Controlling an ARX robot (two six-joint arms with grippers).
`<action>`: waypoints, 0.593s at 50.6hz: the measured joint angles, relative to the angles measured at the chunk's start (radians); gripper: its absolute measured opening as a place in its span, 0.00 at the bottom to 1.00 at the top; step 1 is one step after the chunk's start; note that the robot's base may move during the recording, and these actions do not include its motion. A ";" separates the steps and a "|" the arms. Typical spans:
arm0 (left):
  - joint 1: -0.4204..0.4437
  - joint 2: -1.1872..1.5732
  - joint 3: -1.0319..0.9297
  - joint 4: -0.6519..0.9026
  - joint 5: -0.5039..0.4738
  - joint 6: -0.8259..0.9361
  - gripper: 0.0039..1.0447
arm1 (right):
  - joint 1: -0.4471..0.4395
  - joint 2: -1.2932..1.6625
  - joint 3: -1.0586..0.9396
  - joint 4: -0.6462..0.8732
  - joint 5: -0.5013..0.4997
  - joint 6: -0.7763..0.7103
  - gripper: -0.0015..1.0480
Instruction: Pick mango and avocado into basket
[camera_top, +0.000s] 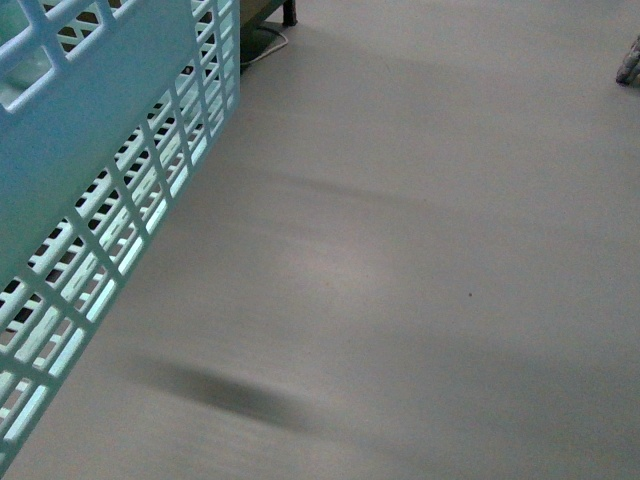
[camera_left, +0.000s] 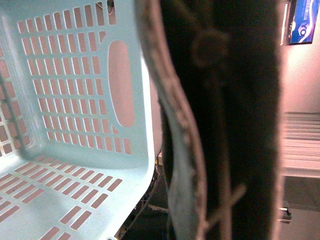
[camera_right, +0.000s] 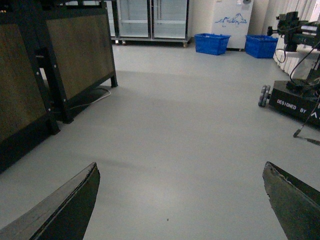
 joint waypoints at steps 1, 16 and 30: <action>0.000 0.000 0.000 0.000 0.000 0.000 0.07 | 0.000 0.000 0.000 0.000 0.000 0.000 0.93; 0.000 -0.001 0.000 0.000 0.000 0.000 0.07 | 0.000 0.000 0.000 0.000 0.000 0.000 0.93; 0.000 -0.001 0.000 0.000 0.000 0.000 0.07 | 0.000 0.000 0.000 0.000 0.000 -0.001 0.93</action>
